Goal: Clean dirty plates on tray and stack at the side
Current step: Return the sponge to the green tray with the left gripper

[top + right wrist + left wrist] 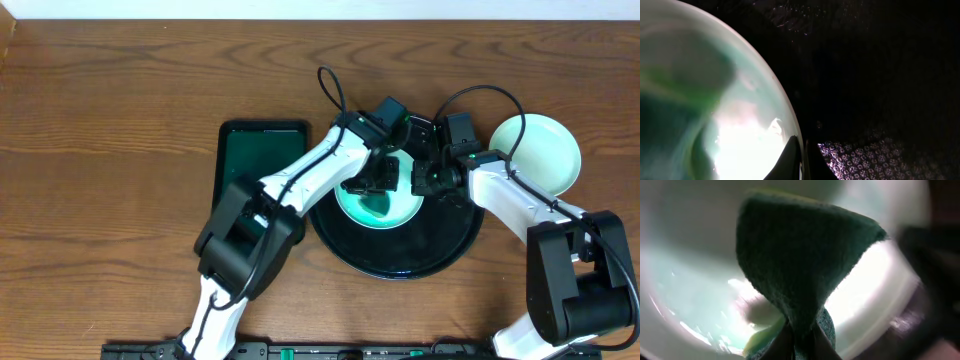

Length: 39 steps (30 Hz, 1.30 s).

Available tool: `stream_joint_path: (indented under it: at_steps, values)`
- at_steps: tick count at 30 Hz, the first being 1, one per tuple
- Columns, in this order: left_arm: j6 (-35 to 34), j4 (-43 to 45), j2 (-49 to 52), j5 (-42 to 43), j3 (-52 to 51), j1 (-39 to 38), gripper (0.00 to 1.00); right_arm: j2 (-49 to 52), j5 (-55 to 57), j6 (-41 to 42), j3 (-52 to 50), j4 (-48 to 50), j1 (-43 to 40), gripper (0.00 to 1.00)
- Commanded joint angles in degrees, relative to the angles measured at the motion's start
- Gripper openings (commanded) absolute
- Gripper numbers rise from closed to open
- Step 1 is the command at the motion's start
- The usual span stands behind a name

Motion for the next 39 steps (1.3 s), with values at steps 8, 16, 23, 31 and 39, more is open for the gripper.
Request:
stream_joint_path:
  at_steps: [8, 16, 23, 31, 39]
  values:
    - [2.1, -18.4, -22.0, -14.0, 1.3, 13.0, 0.07, -0.1, -0.9, 0.0, 0.4, 0.1, 0.3, 0.01]
    - [3.4, -24.0, -22.5, -19.4, -2.7, 20.5, 0.09, -0.1, -0.9, 0.0, 0.4, 0.1, 0.3, 0.01]
    - [3.4, -14.2, -22.5, -19.6, -15.0, 22.3, 0.09, -0.1, -0.9, 0.0, 0.4, 0.1, 0.3, 0.01]
    - [7.0, 1.2, -22.5, -19.6, -27.3, 23.0, 0.47, -0.1, -0.9, 0.0, 0.4, 0.1, 0.3, 0.01]
    - [7.0, -6.7, -26.6, -18.9, -16.5, 31.4, 0.65, -0.1, -0.9, 0.0, 0.4, 0.0, 0.3, 0.06]
